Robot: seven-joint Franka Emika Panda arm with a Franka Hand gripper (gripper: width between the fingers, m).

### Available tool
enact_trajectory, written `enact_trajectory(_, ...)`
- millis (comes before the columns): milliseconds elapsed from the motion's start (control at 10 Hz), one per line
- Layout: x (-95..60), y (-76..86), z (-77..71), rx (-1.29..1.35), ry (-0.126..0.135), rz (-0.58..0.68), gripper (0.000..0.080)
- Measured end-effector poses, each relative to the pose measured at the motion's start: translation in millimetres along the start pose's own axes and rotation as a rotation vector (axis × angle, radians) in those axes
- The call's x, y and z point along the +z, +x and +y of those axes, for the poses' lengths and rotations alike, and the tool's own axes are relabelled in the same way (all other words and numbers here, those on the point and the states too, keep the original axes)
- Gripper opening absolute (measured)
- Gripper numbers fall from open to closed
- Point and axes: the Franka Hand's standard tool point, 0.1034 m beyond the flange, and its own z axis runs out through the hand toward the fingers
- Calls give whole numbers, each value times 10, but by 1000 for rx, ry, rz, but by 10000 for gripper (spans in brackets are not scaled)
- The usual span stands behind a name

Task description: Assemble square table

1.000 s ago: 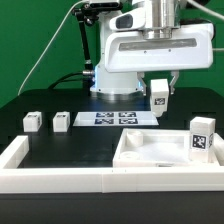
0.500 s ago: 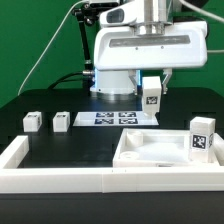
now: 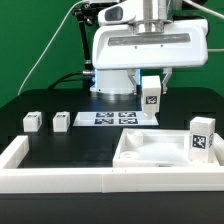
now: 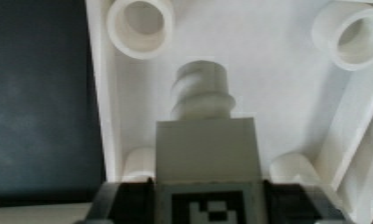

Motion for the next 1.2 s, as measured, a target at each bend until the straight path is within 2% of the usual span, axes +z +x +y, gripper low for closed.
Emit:
enact_trajectory(200,2,273,93,13,-5,22,290)
enact_trajectory(500,-17,593,186,-1,-7,43,290)
enact_trajectory(700,-9,593,205,-3,-17,73,290)
enact_trajectory(900,-27,624,291,-15,-63,227,290)
enact_trajectory(1000,27,610,302,-17,-69,226,290)
enact_trajectory(1200,43,740,294,-18,-70,236,290)
